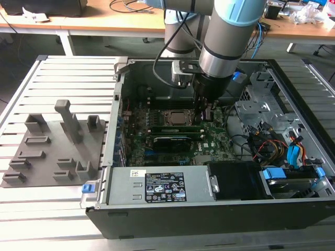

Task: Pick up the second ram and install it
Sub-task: 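Press down the second ram until it locks into place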

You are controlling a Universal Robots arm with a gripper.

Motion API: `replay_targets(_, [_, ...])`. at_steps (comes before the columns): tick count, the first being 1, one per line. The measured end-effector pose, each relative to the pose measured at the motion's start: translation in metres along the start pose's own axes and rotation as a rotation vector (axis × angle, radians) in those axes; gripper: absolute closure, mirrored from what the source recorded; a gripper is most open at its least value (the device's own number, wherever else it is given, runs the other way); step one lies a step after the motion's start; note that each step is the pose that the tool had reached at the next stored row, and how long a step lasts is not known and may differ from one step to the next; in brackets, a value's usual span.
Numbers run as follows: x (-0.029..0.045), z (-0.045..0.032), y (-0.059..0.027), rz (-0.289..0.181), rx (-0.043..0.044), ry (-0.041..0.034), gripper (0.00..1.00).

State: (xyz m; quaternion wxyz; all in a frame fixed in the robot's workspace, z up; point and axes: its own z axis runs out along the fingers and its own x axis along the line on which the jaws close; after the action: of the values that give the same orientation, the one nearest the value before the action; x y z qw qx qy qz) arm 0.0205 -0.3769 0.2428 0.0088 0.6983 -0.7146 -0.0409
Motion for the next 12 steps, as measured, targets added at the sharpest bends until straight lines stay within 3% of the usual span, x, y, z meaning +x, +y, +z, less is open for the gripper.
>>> replay_targets(6, [0.0008, 0.0148, -0.0024, 0.000, -0.0008, 0.0010, 0.89])
replay_targets(12, [-0.0002, -0.0040, -0.0011, 0.000, 0.0014, -0.0001, 0.89])
